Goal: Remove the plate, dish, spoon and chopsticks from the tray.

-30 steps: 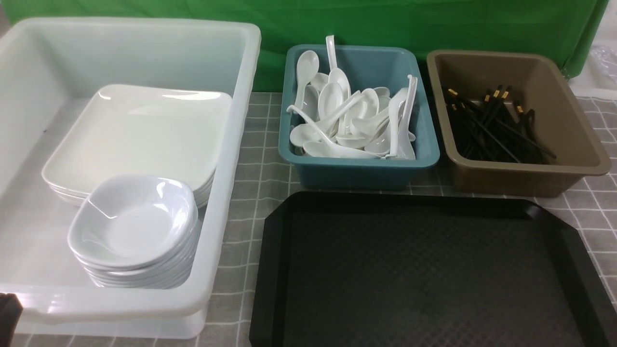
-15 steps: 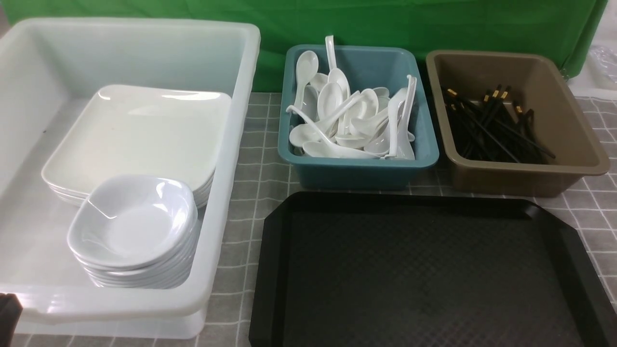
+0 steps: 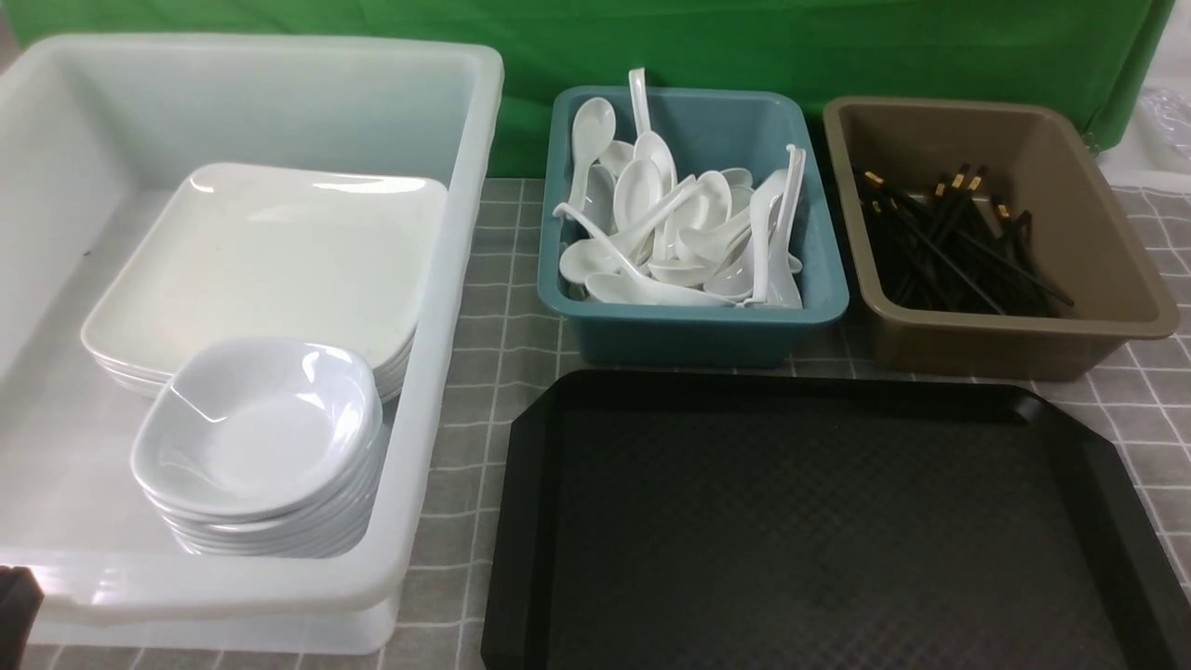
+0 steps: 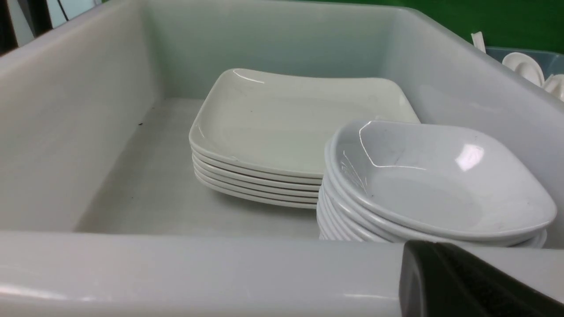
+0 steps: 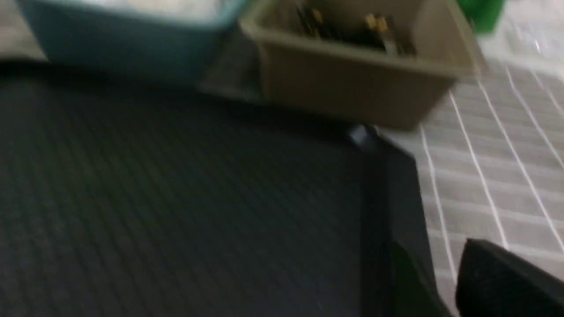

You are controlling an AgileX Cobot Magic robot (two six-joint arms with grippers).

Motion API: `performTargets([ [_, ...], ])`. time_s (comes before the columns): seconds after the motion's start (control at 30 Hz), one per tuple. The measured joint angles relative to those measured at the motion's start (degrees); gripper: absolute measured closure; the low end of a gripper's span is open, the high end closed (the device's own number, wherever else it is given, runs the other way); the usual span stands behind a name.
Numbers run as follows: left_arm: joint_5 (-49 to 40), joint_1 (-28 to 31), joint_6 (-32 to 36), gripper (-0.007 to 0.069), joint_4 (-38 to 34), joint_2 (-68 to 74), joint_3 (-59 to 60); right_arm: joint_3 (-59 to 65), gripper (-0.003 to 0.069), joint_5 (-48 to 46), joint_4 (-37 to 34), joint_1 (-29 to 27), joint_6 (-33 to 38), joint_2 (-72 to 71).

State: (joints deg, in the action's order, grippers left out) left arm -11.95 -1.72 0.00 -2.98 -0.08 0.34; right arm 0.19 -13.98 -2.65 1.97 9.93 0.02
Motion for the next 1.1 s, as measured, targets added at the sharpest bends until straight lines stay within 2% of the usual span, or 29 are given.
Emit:
performTargets([
  [0.13, 0.0, 0.0, 0.0, 0.0622, 0.0, 0.0, 0.0, 0.2, 0.0423, -0.2, 0.0, -2.4, 0.0, 0.0],
  [1.1, 0.0, 0.0, 0.0, 0.0622, 0.0, 0.0, 0.0, 0.2, 0.0422, -0.2, 0.0, -2.5, 0.2, 0.0],
])
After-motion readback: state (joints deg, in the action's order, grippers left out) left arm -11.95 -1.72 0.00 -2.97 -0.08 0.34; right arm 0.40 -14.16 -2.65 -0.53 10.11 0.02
